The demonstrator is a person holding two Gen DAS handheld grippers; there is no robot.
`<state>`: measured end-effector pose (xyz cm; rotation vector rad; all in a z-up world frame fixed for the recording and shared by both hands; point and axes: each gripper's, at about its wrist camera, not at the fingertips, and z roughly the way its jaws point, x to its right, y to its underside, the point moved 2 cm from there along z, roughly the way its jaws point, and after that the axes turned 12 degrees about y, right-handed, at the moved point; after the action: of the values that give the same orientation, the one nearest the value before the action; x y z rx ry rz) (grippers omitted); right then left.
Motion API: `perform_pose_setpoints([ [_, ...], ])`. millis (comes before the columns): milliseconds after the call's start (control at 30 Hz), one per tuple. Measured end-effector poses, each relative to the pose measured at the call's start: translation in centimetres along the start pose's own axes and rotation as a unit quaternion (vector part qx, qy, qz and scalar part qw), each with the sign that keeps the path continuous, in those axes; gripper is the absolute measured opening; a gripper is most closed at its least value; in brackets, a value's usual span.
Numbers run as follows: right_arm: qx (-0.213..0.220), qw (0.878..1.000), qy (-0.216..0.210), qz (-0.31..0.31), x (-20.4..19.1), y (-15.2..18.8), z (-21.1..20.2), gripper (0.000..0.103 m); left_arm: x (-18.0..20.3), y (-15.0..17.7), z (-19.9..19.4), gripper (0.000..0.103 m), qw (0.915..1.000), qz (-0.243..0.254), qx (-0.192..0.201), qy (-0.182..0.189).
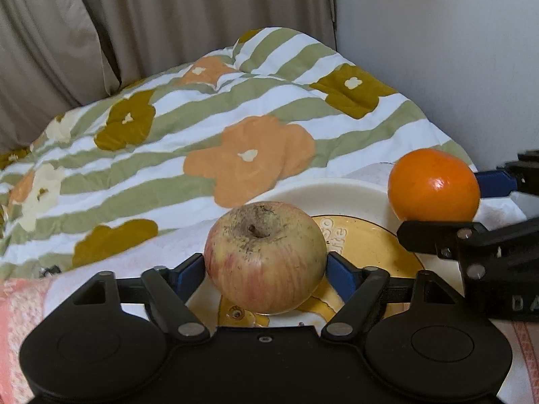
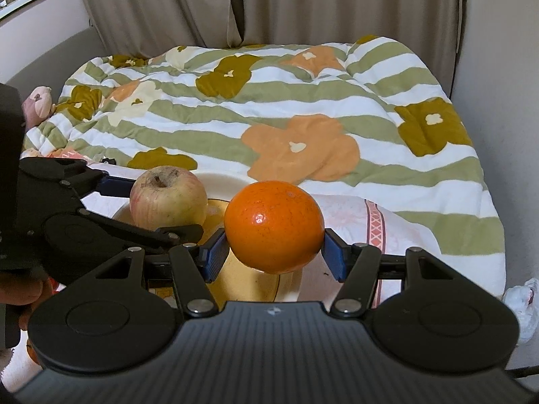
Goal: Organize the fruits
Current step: 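Carry the apple and orange up toward the white bowl with both tools, then lower the apple into the bowl and open the left tool while the right tool releases the orange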
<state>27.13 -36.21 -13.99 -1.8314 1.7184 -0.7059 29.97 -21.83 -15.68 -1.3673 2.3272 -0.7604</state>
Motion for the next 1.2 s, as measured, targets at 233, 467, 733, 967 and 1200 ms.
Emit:
perform_pose_setpoints([
  [233, -0.001, 1.0, -0.011, -0.016, 0.1, -0.2, 0.2, 0.075, -0.2, 1.2, -1.2, 0.101, 0.9999, 0.013, -0.003, 0.001],
  [467, 0.001, 0.999, -0.02, -0.03, -0.4, -0.3, 0.2, 0.075, -0.4, 2.3, -2.2, 0.101, 1.0, 0.003, -0.001, 0.008],
  [733, 0.01, 0.997, -0.029, -0.066, -2.2, 0.0, 1.2, 0.075, -1.1, 3.2, -4.1, 0.101, 0.9995, -0.025, 0.008, 0.015],
  [967, 0.043, 0.988, -0.034, -0.146, -4.5, 1.4, 2.2, 0.075, -2.5, 4.1, -4.9, 0.101, 0.9985, -0.05, 0.012, 0.018],
  [1200, 0.092, 0.981, 0.013, -0.171, -5.6, 2.1, 1.3, 0.103, -3.2, 5.0, -5.5, 0.101, 0.9977, -0.065, 0.013, 0.012],
])
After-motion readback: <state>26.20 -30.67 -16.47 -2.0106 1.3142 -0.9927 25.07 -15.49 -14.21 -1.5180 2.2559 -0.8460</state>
